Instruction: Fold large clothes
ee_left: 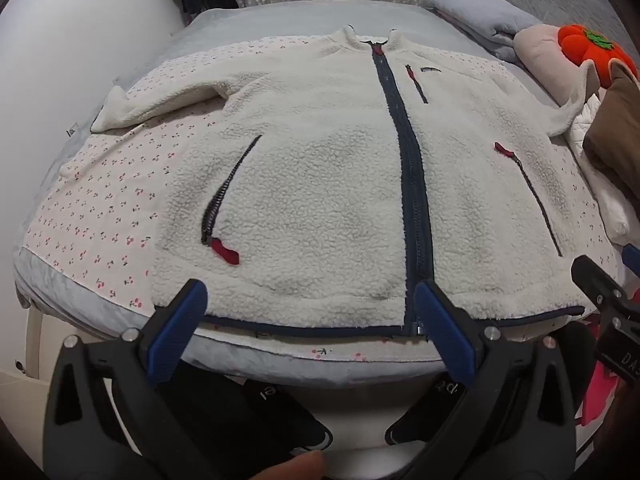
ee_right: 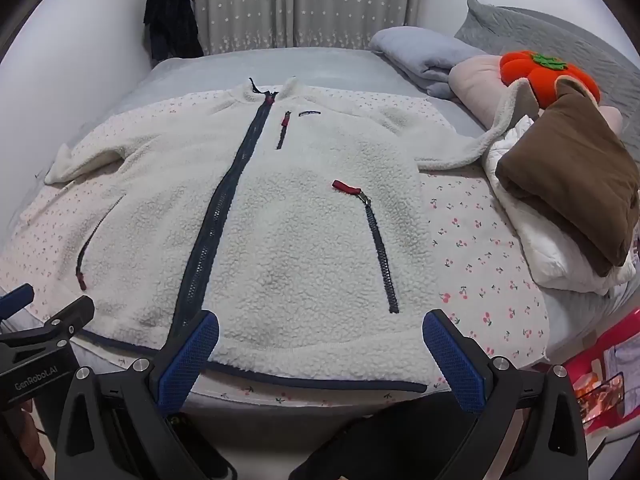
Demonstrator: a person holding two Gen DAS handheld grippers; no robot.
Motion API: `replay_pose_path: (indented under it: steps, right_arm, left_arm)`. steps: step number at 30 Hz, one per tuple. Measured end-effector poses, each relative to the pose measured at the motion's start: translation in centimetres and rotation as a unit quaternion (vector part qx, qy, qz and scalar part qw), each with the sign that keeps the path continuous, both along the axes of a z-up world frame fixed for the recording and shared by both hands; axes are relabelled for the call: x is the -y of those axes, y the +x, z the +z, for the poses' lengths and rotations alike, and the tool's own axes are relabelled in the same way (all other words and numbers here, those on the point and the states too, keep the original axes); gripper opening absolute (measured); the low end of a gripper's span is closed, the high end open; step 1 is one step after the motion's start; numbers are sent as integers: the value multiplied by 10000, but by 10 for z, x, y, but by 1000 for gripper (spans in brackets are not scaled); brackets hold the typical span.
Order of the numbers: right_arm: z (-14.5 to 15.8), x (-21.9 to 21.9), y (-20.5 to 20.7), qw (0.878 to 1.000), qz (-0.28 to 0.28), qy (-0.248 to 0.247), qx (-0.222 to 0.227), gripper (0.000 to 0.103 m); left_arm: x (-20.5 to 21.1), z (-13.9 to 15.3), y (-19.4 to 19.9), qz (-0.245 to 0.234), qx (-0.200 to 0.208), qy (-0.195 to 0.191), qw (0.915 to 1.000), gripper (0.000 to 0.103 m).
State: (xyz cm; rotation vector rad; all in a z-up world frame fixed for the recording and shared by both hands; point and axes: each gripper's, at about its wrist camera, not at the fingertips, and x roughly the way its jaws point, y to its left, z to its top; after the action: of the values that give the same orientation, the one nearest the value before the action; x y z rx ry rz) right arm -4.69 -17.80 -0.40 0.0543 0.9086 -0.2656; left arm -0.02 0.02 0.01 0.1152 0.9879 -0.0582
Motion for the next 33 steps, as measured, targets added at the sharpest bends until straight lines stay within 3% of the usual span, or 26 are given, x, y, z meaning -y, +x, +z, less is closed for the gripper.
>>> replay_pose_path:
  steps: [33]
  right_arm:
    - [-3, -8, 11, 9999, 105, -19, -65, 103]
  left_arm:
    - [3, -6, 6, -52, -81, -2, 10000, 103]
